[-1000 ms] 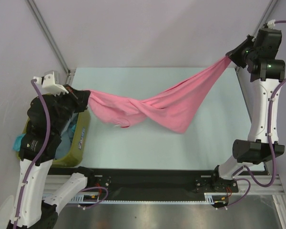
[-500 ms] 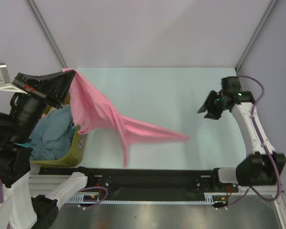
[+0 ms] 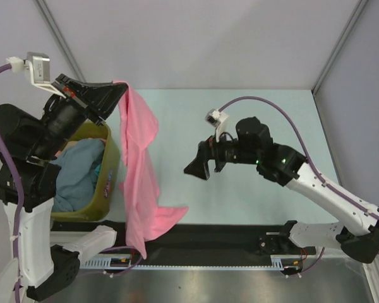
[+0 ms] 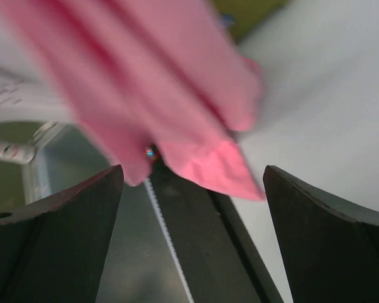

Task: Fold and stack the t-shirts
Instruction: Flatten the tshirt out

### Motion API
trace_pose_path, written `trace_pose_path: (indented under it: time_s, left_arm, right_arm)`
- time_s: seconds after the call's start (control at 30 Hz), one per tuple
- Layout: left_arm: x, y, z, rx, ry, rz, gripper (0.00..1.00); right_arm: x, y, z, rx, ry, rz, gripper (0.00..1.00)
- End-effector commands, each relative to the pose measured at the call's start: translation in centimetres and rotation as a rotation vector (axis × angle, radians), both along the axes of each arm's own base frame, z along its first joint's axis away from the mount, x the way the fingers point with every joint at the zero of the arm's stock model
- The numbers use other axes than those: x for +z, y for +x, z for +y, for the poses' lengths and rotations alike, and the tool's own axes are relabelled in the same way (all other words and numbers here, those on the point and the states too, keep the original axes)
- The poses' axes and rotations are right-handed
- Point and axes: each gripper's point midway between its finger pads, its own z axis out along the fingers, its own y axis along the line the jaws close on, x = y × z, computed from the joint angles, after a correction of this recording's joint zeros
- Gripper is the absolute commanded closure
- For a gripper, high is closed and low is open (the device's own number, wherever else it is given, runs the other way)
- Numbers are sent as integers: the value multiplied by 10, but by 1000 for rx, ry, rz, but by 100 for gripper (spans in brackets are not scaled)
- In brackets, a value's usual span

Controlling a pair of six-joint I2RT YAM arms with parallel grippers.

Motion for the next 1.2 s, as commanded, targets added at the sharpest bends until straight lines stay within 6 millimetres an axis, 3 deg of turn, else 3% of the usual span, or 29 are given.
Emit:
trace_pose_path:
  time_s: [0.0, 0.03, 0.07, 0.13, 0.2, 0.23, 0.3, 0.33, 0.53, 0.6, 0.63, 0.7, 0.73, 0.87, 0.9, 0.97, 1.0, 1.03, 1.07, 1.1, 1.17]
  left_arm:
    - [5, -2, 0, -6, -18, -19, 100]
    - [4, 0, 1, -1, -16, -16, 100]
    - [3, 3, 1, 10, -15, -9, 100]
    - [4, 4, 3, 20, -13, -14, 100]
    - [5, 4, 4, 29, -18, -15, 100]
    - [3, 5, 4, 27, -17, -12, 99]
    - [4, 1, 4, 22, -23, -15, 100]
    - [2, 0, 3, 17, -24, -12, 100]
    - [-2, -13, 10, 31, -35, -10, 100]
    - [-3, -17, 12, 36, -35, -7, 100]
    - [-1, -20, 15, 48, -38, -12, 100]
    - [-5, -20, 19, 74, -23, -1, 100]
    - [-4, -22, 23, 92, -22, -4, 100]
    - [-12, -22, 40, 192, -12, 21, 100]
    - [-14, -23, 41, 198, -11, 26, 100]
    - [-17, -23, 43, 207, -11, 39, 100]
    - [-16, -27, 42, 194, -14, 34, 100]
    - [-19, -26, 41, 190, -12, 41, 100]
    - [-20, -26, 40, 183, -20, 50, 100]
    - [-20, -27, 39, 177, -22, 51, 100]
    - [-16, -29, 38, 166, -33, 39, 100]
  right_arm:
    - [35, -34, 60, 160, 168, -132, 1]
    - [30, -58, 77, 220, 168, -142, 3]
    - [27, -61, 89, 225, 175, -167, 4]
    - [1, -56, 112, 183, 110, -197, 6]
    - [-9, -56, 128, 165, 101, -210, 9]
    - [-32, -49, 136, 140, 44, -194, 14]
    - [-50, -42, 137, 99, 0, -186, 14]
    - [-69, -42, 134, 101, -32, -184, 14]
    - [-108, -30, 137, 27, -88, -174, 19]
    - [-110, -39, 144, 71, -77, -151, 35]
    - [-110, -43, 145, 83, -80, -136, 56]
    - [-106, -55, 137, 116, -93, -108, 78]
    - [-106, -61, 131, 115, -105, -110, 100]
    - [-93, -51, 74, -45, -179, -163, 100]
    - [-69, -51, 57, -86, -139, -176, 100]
    - [-55, -54, 41, -103, -107, -171, 100]
    - [-45, -61, 36, -74, -55, -176, 87]
    - [-36, -65, 43, -36, 6, -190, 66]
    - [-37, -71, 49, 6, 23, -182, 50]
    - [-41, -73, 54, 26, 20, -174, 27]
    - [-48, -84, 72, 138, 15, -177, 16]
